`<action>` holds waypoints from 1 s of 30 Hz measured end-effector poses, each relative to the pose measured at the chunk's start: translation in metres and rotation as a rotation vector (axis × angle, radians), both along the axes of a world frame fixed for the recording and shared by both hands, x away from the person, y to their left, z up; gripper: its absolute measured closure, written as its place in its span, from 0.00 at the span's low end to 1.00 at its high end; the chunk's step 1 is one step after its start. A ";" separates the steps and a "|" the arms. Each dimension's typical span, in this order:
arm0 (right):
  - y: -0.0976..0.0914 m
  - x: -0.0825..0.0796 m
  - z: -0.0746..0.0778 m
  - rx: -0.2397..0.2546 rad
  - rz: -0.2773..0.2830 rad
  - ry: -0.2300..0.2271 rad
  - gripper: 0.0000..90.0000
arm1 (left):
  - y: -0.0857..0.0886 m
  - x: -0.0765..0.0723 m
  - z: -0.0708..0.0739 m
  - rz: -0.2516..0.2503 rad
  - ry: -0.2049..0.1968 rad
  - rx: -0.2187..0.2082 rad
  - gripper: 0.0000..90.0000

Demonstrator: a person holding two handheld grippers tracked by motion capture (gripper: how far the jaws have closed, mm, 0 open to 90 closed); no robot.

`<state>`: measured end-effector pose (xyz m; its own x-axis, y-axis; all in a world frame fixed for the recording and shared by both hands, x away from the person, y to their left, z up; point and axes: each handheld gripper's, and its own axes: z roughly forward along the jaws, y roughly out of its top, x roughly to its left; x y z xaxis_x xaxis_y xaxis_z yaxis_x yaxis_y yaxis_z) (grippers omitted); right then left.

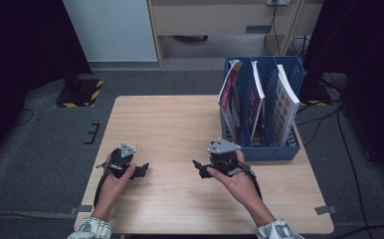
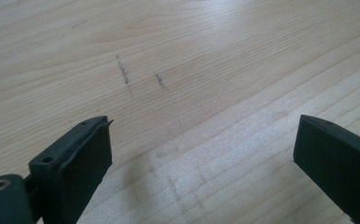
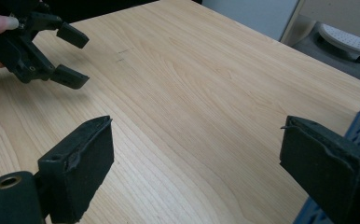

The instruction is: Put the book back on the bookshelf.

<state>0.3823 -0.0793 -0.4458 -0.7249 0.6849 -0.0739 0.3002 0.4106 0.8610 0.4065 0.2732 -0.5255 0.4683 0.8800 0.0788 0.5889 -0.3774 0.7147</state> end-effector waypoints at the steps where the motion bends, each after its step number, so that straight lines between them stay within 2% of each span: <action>1: 0.002 0.001 0.000 0.003 0.005 0.003 0.11 | 0.001 0.000 0.000 0.002 0.000 -0.002 0.04; 8: 0.010 0.008 0.001 0.015 0.023 0.016 0.11 | 0.004 0.001 -0.001 0.010 0.010 -0.005 0.04; 18: 0.012 0.013 -0.012 0.008 0.014 0.056 0.11 | 0.004 0.000 -0.001 0.013 0.014 -0.002 0.04; 24: 0.026 0.021 -0.027 -0.011 0.041 0.086 0.12 | 0.009 0.001 -0.003 0.029 0.024 0.005 0.04; 30: 0.044 0.022 -0.046 -0.054 0.088 0.159 0.12 | 0.009 0.001 -0.004 0.028 0.033 0.006 0.04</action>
